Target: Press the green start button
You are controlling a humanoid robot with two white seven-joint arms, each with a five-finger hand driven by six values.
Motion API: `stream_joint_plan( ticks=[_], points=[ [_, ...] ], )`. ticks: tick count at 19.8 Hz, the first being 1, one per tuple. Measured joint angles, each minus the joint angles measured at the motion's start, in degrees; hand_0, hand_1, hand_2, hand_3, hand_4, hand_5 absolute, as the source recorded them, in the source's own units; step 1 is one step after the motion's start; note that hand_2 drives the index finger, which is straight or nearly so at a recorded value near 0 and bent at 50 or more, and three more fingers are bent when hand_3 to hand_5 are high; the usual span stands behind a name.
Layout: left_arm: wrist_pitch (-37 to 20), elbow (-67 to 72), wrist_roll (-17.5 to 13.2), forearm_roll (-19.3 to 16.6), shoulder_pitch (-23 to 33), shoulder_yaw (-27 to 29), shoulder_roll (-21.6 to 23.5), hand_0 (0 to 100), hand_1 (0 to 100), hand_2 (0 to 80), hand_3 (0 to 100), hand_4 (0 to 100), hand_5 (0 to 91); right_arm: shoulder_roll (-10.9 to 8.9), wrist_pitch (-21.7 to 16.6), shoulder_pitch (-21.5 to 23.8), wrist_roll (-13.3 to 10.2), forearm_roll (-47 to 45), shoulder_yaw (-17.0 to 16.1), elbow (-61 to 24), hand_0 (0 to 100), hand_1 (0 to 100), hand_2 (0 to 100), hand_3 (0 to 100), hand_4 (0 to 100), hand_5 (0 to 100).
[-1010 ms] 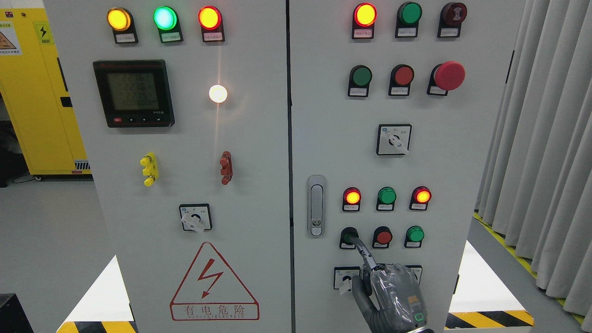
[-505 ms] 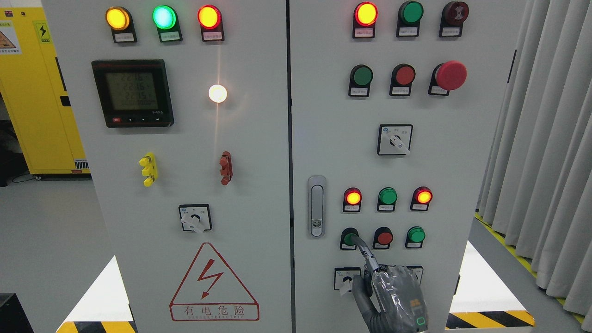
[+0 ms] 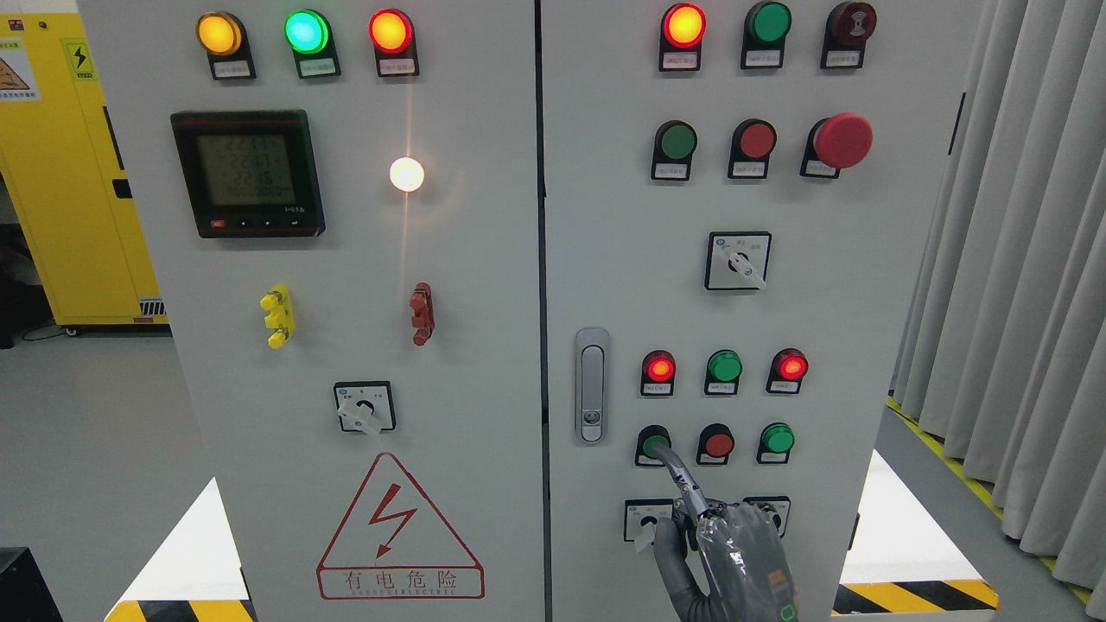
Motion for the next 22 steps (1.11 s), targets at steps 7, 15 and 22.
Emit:
stream_joint_plan(
  ticks=[7, 15, 22],
  points=[
    [0.0, 0.01, 0.0, 0.0, 0.02, 0.0, 0.0, 12, 56, 0.0, 0, 0, 0.0, -1.34, -0.44, 4.36, 4.05, -18.07, 2.69, -3.76, 87, 73, 0, 18, 28, 23],
    [0.0, 0.01, 0.0, 0.0, 0.02, 0.0, 0.0, 12, 56, 0.0, 0, 0, 0.0, -2.44, -0.57, 6.8, 5.8, -28.91, 4.56, -6.62, 78, 68, 0, 7, 14, 9],
    [0.0, 0.01, 0.0, 0.0, 0.02, 0.0, 0.0, 12, 56, 0.0, 0, 0, 0.0, -2.93, -0.57, 7.43, 5.95, -31.73, 5.37, -7.94, 72, 68, 0, 6, 13, 7]
  ],
)
